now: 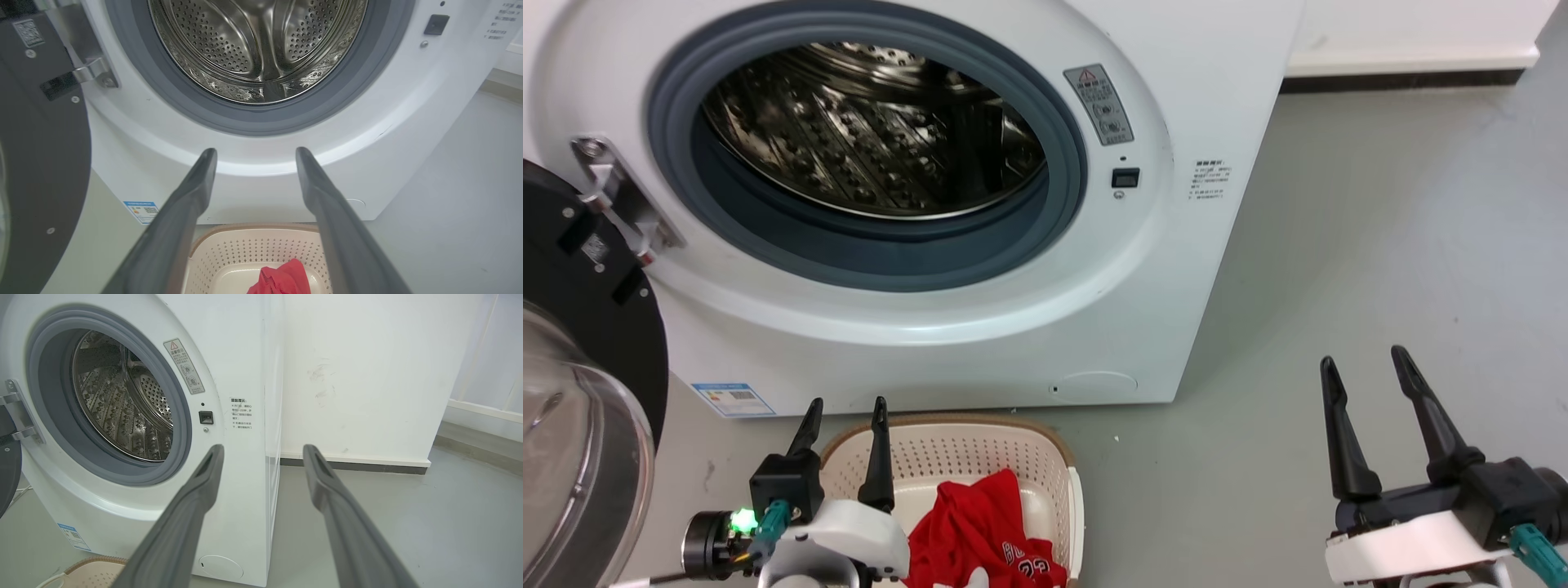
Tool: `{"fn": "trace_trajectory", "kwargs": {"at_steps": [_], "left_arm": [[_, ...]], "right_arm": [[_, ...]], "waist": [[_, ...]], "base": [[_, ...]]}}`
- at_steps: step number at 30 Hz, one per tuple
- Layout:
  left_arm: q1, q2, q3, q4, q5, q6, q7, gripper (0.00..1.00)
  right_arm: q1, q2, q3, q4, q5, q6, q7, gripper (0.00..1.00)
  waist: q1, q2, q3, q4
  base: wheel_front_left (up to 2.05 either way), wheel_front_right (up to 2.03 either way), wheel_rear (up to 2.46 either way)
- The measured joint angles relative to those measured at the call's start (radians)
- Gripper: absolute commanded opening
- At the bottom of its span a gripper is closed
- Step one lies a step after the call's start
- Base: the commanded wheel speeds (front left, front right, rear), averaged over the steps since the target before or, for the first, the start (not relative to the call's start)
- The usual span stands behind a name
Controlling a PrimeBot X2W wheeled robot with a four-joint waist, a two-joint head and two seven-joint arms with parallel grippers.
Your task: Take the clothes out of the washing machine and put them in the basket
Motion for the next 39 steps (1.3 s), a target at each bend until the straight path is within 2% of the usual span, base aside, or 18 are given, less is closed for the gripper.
{"fn": "trace_trajectory", "kwargs": {"at_steps": [6,14,39], "left_arm": [[0.093,-0.032,0.057,-0.178,0.088,0.011,0.0,1.0],[0.179,-0.057,0.098,-0.318,0.137,0.016,0.0,1.0],[0.252,-0.077,0.109,-0.351,0.13,0.007,0.0,1.0]], "right_arm": [[0.04,0.0,0.0,0.01,0.0,0.0,0.0,1.0],[0.064,0.0,-0.004,0.018,0.0,0.0,0.0,1.0],[0.105,0.0,-0.034,0.046,0.009,0.0,0.0,1.0]], "waist": [[0.0,0.0,-0.059,0.013],[0.0,0.0,-0.107,0.017],[0.0003,0.0,-0.144,0.023]], "base": [[0.0,0.0,0.0],[0.0,0.0,0.0],[0.0,0.0,0.0]]}}
